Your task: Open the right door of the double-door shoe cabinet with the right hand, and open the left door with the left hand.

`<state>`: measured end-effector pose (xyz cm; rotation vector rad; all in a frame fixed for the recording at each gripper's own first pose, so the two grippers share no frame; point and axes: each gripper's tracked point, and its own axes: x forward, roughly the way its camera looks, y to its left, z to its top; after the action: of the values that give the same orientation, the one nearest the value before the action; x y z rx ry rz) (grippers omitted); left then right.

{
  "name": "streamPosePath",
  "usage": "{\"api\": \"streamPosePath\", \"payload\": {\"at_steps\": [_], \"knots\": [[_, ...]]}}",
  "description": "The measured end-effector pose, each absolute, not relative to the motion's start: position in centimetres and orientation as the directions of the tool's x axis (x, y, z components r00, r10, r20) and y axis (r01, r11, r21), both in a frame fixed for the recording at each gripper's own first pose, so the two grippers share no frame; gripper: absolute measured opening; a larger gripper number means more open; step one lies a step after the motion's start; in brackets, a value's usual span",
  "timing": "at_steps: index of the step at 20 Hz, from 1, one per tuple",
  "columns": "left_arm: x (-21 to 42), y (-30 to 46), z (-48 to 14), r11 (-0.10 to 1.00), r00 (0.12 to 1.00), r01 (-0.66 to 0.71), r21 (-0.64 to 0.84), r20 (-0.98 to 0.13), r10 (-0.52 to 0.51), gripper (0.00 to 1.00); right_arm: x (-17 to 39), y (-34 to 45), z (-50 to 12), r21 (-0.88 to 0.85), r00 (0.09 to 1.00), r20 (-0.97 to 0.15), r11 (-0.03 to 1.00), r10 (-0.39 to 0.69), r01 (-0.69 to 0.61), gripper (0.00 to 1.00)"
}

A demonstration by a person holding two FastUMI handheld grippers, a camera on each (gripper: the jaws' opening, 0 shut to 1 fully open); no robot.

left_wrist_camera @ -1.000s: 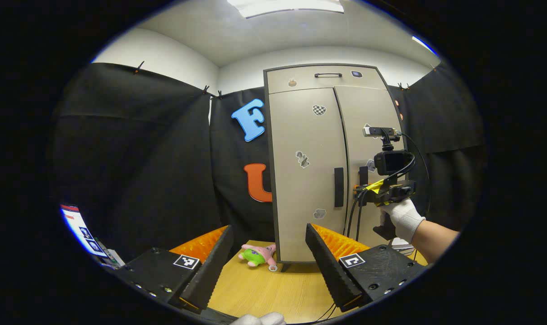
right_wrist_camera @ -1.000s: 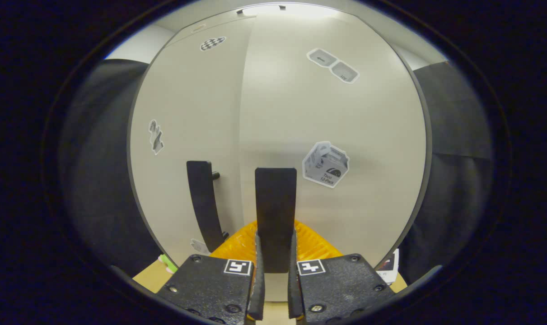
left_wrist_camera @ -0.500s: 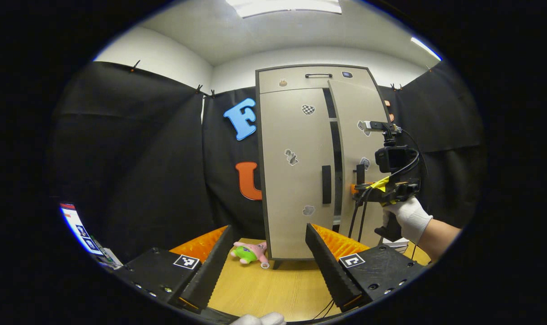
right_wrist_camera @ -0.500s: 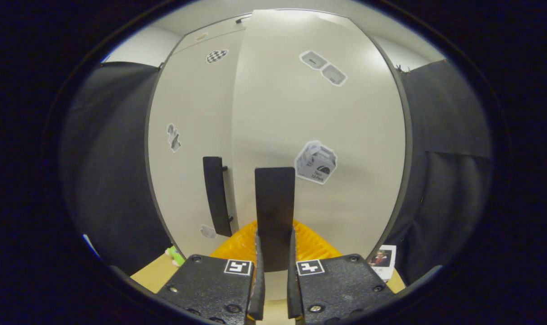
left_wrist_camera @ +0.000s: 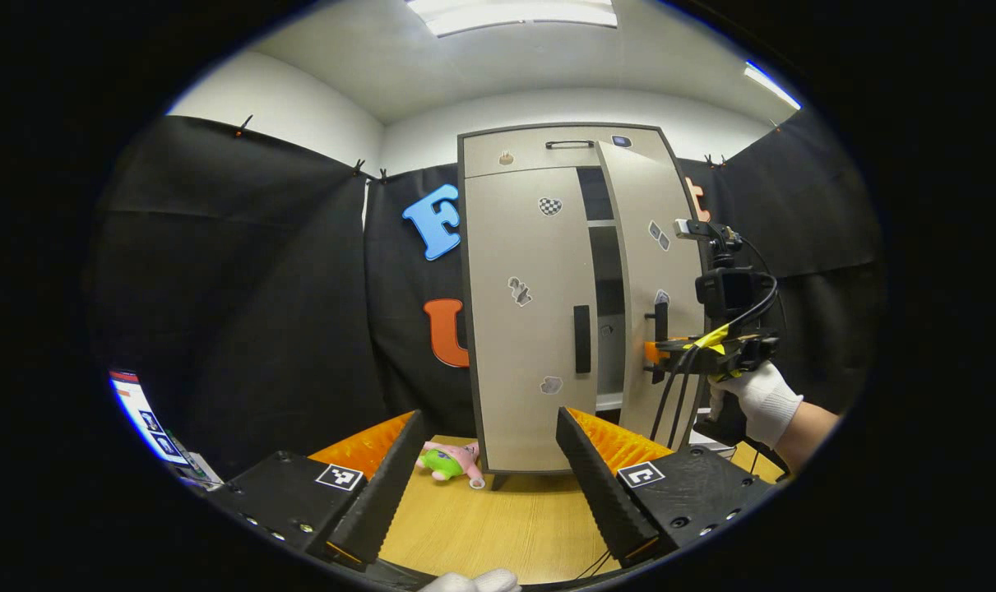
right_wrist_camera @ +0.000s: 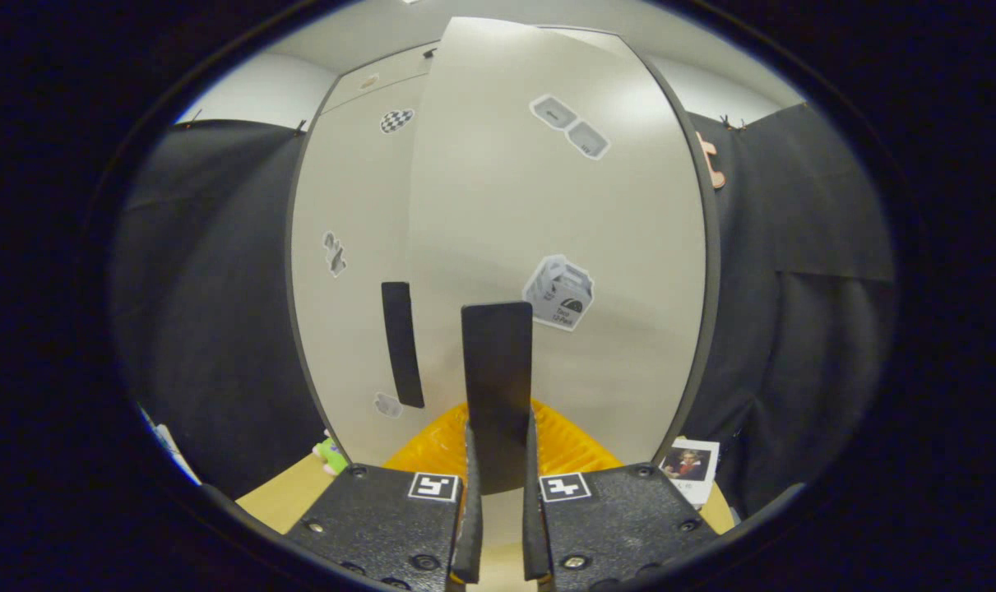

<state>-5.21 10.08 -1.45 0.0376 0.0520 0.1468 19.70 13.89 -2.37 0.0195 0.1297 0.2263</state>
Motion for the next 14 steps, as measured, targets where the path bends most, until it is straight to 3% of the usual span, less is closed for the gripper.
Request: {"api": "streamPosePath", "payload": {"at_steps": [14], "knots": [[-3.6, 6.2, -1.8, 0.999, 0.998, -0.019, 0.025, -0.062, 0.021, 0.96, 13.9, 6.7, -2.4, 0.023, 0.975, -0.122, 0.983, 0.185, -0.183, 0.21]]}}
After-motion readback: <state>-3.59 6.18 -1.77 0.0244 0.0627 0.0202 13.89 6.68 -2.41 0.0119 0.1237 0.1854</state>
